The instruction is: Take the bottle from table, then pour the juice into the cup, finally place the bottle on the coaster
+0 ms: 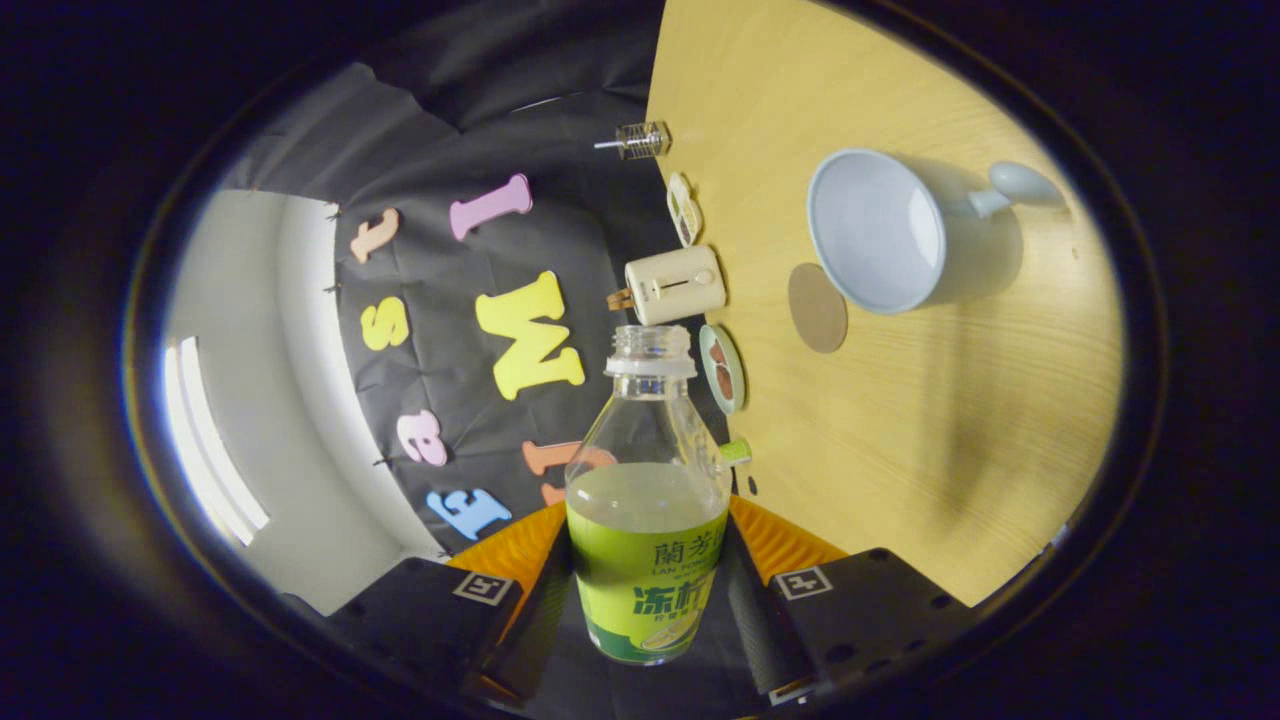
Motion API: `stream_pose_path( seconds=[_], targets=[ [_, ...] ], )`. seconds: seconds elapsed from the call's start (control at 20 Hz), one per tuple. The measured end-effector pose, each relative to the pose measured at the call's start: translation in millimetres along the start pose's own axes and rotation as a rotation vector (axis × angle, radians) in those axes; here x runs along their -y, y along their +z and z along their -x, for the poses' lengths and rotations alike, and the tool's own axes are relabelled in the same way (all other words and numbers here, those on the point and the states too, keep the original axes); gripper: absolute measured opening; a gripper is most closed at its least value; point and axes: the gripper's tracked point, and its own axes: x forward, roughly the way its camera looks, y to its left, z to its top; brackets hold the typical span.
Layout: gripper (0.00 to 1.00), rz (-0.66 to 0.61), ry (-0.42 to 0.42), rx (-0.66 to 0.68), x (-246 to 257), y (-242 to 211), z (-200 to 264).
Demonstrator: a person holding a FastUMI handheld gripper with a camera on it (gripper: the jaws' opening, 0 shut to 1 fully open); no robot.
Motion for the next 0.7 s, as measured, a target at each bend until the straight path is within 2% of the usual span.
stream_pose_path(
  seconds=[0.7],
  targets=[
    [0.8, -0.136, 0.05, -0.01, -27.5, 0.9, 1.3]
  ],
)
